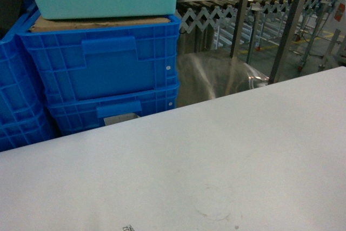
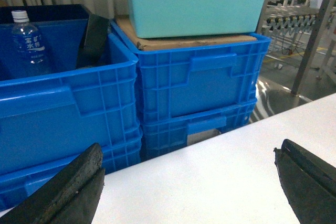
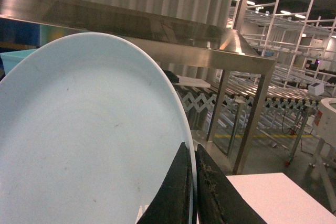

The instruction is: Place blue tray on left shelf second layer neatly

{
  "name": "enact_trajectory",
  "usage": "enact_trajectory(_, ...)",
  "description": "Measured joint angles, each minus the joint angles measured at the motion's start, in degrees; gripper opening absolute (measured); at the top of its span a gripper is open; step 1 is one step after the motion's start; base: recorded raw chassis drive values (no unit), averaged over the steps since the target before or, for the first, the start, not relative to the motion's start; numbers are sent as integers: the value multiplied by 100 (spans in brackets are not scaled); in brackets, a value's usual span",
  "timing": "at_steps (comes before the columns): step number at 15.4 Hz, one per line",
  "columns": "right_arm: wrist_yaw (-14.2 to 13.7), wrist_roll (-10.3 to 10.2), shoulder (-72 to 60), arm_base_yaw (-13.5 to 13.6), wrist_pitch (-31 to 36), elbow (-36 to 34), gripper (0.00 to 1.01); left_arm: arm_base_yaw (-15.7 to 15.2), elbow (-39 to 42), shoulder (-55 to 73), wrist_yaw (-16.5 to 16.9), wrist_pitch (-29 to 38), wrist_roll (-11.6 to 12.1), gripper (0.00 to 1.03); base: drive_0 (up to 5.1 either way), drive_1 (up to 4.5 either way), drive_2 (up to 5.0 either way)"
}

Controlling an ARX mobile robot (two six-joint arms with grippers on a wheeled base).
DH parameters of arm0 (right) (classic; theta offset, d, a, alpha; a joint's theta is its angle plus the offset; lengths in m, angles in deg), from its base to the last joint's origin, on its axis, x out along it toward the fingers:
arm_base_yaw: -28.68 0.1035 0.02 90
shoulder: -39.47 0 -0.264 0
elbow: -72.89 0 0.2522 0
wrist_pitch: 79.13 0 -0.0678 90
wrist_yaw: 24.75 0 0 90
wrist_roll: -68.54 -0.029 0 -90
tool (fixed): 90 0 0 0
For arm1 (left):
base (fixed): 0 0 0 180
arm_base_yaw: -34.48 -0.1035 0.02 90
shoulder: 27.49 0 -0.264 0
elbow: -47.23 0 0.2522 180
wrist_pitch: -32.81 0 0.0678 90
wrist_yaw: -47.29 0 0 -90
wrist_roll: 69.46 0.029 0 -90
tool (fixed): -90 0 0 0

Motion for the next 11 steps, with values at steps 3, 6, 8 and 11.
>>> enact_trajectory(3,0,-2,0,0,-2,0,2,0,0,0,0,0,0,98,-156,-156,-156)
enact_trajectory(6,0,-2,0,0,0,0,2,0,0,0,0,0,0,98,-156,-156,-156)
enact_trajectory(8,0,-2,0,0,0,0,2,0,0,0,0,0,0,98,-162,-162,-162)
enact_trajectory(11,0,-2,0,0,-2,0,2,0,0,0,2,0,0,98,-160,-160,-160)
